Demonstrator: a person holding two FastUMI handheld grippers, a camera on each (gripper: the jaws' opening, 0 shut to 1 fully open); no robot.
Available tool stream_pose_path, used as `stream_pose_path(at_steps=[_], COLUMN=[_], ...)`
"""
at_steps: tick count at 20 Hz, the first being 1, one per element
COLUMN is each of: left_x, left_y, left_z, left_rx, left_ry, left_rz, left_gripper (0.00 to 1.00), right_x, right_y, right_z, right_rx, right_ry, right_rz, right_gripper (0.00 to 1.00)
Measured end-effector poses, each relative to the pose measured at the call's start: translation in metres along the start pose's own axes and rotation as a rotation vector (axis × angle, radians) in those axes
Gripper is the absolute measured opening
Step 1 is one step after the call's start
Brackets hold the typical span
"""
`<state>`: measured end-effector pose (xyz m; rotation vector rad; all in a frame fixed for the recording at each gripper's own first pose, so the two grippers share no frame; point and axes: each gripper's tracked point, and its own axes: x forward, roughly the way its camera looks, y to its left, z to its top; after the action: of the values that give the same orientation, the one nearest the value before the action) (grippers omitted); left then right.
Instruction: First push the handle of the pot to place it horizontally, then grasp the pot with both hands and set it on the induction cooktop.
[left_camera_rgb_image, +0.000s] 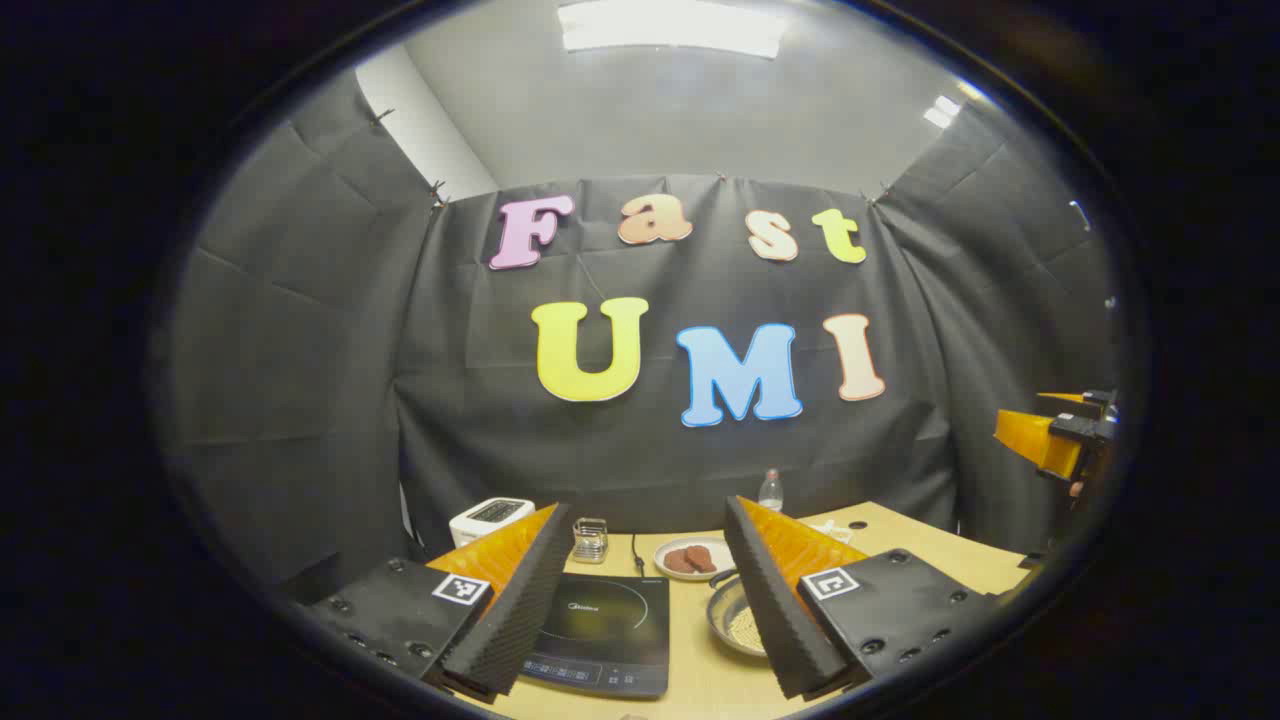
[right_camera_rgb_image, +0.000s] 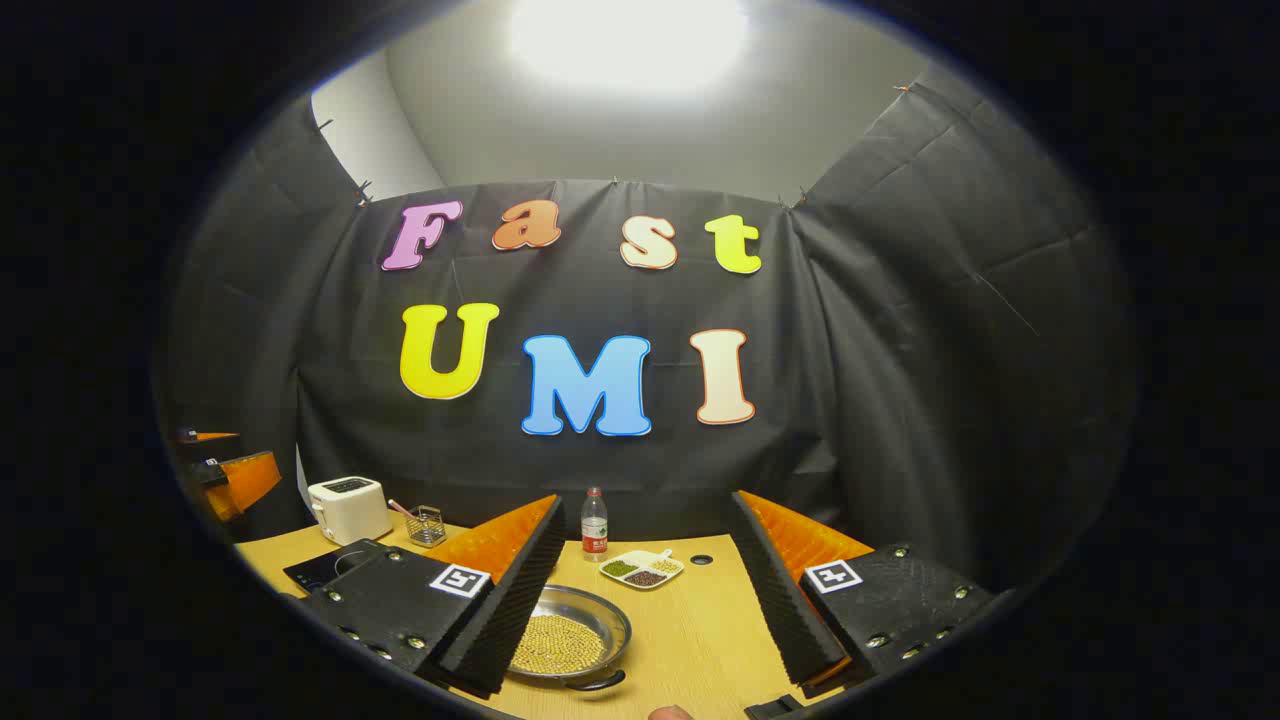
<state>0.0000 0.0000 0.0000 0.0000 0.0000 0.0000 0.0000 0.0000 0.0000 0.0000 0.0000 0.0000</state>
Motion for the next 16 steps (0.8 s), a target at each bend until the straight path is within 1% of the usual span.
stream_pose_path(at_steps=[1,2,3,5,6,7,10,16], left_x=[-0.002,-0.002,-0.002,-0.003,-0.004,-0.004,-0.005,-0.010], left_y=[0.001,0.001,0.001,0.001,0.002,0.004,0.006,0.013], left_z=[-0.001,0.001,0.001,0.001,0.003,0.004,0.005,0.007], left_rx=[0.003,0.005,0.004,0.001,0.003,0.005,0.007,0.015], left_ry=[-0.001,-0.001,-0.002,-0.002,-0.002,-0.006,-0.009,-0.015], left_rz=[0.002,0.001,0.003,0.005,0.008,0.011,0.018,0.030], left_gripper=[0.97,1.00,0.97,0.98,0.94,1.00,0.94,0.94], right_x=[0.000,0.000,0.001,0.001,0.002,0.002,0.003,0.004], right_y=[-0.001,-0.002,-0.003,-0.005,-0.005,-0.005,-0.004,-0.002], right_z=[0.000,0.000,0.000,-0.001,-0.001,0.000,0.002,0.001], right_rx=[0.003,0.007,0.011,0.006,0.001,-0.005,-0.010,-0.008], right_ry=[0.002,0.003,0.006,0.010,0.010,0.008,0.006,0.011], right_rz=[-0.003,-0.004,-0.003,-0.002,-0.001,0.001,0.007,0.008], right_gripper=[0.99,0.99,0.99,0.99,0.99,0.99,0.99,0.99])
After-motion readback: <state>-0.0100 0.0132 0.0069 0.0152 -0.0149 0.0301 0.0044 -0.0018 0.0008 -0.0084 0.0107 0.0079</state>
